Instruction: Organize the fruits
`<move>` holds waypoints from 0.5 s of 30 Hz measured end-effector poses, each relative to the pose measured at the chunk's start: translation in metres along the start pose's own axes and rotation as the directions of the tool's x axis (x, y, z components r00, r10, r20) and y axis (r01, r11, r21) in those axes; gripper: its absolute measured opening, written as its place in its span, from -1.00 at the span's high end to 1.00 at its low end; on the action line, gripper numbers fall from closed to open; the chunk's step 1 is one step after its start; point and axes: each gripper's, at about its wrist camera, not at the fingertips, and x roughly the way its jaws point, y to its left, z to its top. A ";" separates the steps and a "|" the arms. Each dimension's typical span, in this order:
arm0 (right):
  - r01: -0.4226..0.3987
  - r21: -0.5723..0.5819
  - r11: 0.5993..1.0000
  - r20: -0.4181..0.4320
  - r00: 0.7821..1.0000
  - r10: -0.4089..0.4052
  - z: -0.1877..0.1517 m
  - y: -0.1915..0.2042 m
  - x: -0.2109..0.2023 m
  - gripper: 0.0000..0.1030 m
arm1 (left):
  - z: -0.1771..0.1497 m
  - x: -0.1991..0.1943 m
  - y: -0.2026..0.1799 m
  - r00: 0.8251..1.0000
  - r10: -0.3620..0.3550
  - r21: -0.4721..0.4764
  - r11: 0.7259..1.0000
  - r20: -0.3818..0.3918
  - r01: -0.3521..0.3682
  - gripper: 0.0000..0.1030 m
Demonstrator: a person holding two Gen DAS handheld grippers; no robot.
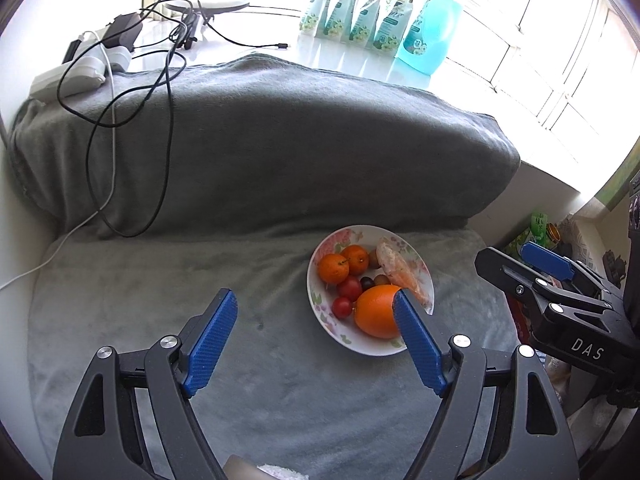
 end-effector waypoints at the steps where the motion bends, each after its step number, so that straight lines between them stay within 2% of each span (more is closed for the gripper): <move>1: 0.000 0.001 1.000 0.000 1.000 0.000 -0.001 0.000 -0.001 -0.82 | 0.000 -0.001 0.000 1.000 0.002 0.001 1.000 0.002 -0.002 -0.56; 15: -0.003 0.002 1.000 0.001 1.000 0.003 -0.004 -0.003 -0.004 -0.82 | -0.004 -0.008 -0.007 1.000 0.005 0.009 1.000 0.013 -0.005 -0.56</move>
